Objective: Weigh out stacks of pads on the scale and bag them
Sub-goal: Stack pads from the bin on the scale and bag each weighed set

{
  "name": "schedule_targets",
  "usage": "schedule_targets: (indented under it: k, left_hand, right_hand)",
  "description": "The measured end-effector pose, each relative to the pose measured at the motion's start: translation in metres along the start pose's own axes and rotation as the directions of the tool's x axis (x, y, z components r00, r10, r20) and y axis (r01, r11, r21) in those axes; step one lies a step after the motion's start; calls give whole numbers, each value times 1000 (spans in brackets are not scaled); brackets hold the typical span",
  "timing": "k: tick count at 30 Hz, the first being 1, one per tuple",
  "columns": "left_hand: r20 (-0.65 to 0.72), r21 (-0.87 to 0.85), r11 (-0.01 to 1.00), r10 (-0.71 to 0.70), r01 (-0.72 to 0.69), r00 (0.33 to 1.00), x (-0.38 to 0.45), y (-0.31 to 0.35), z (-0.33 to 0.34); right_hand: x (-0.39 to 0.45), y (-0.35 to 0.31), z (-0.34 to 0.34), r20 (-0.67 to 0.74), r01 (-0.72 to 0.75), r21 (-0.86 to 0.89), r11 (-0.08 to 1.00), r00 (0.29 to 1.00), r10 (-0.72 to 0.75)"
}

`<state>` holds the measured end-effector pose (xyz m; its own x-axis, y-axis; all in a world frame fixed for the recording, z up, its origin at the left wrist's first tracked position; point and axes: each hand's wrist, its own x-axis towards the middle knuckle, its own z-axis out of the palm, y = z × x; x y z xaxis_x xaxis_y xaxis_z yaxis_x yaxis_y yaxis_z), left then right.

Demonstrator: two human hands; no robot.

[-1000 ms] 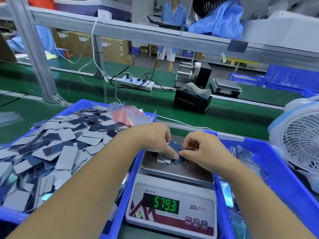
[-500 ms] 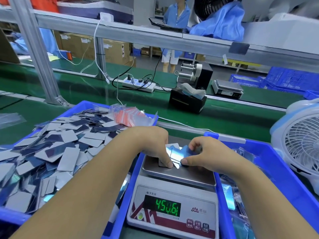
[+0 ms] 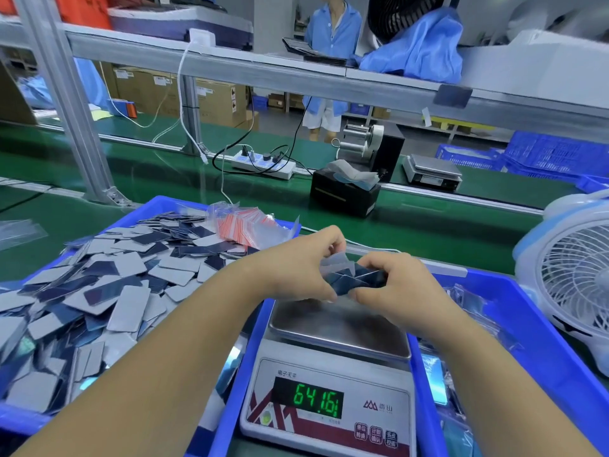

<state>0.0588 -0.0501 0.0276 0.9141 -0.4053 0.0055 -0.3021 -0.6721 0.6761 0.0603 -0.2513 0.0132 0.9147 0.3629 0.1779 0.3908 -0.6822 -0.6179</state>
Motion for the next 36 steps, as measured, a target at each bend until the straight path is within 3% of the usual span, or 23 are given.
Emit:
schedule_targets:
  k: [2, 5, 10, 13, 17, 20, 27, 31, 36]
  left_hand:
    - [27, -10, 1000, 2, -2, 1000, 2, 0, 4]
    - [51, -64, 997, -35, 38, 998, 2, -3, 18]
    - [-41, -263, 965, 5, -16, 999, 1, 1, 24]
    - [-124, -306, 947, 64, -99, 990, 1, 4, 28]
    - [-116, -279, 954, 84, -113, 990, 2, 4, 34]
    - [-128, -323, 938, 88, -125, 988, 3, 2, 38]
    - [-179, -608, 790, -46, -74, 983, -1, -9, 23]
    - [-114, -504, 864, -41, -22, 993, -3, -13, 27]
    - [-11, -303, 953, 6, -9, 1000, -3, -8, 34]
  right_hand:
    - [1, 0, 1, -18, 22, -51, 998, 1000, -23]
    - [-1, -1, 9, 68, 27, -106, 994, 997, -19]
    - [-1, 1, 13, 28, 70, -99, 993, 997, -67]
    - [-1, 2, 7, 5, 70, -79, 994, 998, -70]
    - [-4, 0, 8, 83, 58, -58, 997, 995, -54]
    - [-3, 2, 13, 41, 75, -68, 995, 997, -72]
    - [-1, 8, 4, -65, 62, -49, 997, 996, -65]
    - [-1, 6, 13, 29, 58, -135, 989, 998, -55]
    - [-1, 5, 18, 24, 60, -149, 987, 998, -58]
